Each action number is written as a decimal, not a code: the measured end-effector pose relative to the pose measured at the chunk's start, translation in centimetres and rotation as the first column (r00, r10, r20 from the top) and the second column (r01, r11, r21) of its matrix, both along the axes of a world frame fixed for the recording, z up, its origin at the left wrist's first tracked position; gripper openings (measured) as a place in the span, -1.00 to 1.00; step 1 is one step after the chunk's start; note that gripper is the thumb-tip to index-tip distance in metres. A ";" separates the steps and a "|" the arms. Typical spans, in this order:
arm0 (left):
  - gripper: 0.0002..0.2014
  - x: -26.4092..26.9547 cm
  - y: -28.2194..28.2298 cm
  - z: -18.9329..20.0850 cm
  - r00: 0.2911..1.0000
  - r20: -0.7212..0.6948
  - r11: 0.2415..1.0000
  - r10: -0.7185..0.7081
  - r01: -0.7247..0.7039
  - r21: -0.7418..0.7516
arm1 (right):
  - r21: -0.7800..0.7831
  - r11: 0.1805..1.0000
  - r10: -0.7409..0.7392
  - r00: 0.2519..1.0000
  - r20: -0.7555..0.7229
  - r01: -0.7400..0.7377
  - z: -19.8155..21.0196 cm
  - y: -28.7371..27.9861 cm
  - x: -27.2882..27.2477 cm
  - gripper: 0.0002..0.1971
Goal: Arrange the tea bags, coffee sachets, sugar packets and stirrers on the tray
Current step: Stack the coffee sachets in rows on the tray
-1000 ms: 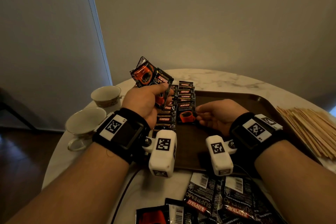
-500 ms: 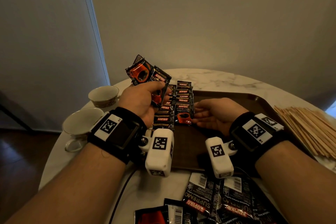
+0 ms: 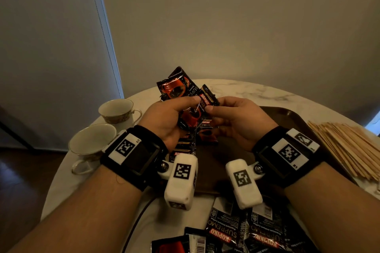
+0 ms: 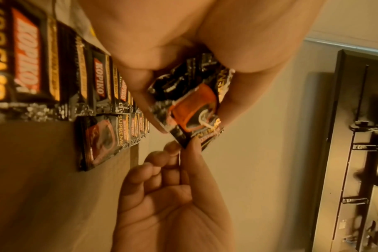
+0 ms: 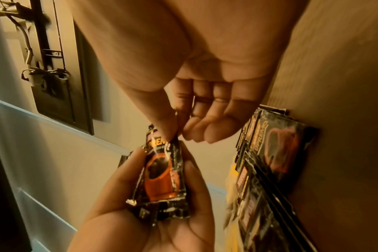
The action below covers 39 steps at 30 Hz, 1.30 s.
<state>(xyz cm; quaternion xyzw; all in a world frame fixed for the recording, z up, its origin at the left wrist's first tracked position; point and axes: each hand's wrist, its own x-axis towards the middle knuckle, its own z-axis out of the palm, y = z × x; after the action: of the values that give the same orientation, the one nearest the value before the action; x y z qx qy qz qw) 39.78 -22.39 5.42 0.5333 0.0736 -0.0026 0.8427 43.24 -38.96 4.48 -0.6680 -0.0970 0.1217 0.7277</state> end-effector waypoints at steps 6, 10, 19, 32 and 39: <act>-0.80 0.1 0.3 0.1 0.997 -0.038 0.997 0.072 -0.072 0.015 | 0.072 0.995 -0.065 0.998 -0.015 0.066 0.4 -0.4 0.5 -0.91; -0.75 0.1 0.4 0.0 0.998 -0.061 0.997 0.024 -0.019 0.071 | 0.117 0.983 -0.144 0.990 0.003 0.143 0.8 -0.5 0.5 -0.94; -0.68 0.0 0.3 -0.4 0.999 -0.018 0.975 -0.047 0.050 0.218 | 0.160 0.969 -0.198 0.979 0.048 0.188 0.8 0.0 0.2 -0.83; -0.69 0.3 0.7 -0.3 0.999 0.004 0.992 0.042 -0.043 0.122 | 0.164 0.980 -0.102 0.990 -0.094 0.116 0.7 -0.3 0.3 -0.84; -0.80 0.6 0.9 -0.2 0.996 -0.012 0.991 0.094 -0.092 0.096 | 0.049 0.995 -0.092 0.996 -0.020 0.093 0.3 -0.1 0.3 -0.89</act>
<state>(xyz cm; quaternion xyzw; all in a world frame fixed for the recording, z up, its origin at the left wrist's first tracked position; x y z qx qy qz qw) 40.41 -21.50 5.25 0.5690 0.1053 0.0358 0.8148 43.57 -39.09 4.75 -0.6523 -0.0627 0.0913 0.7498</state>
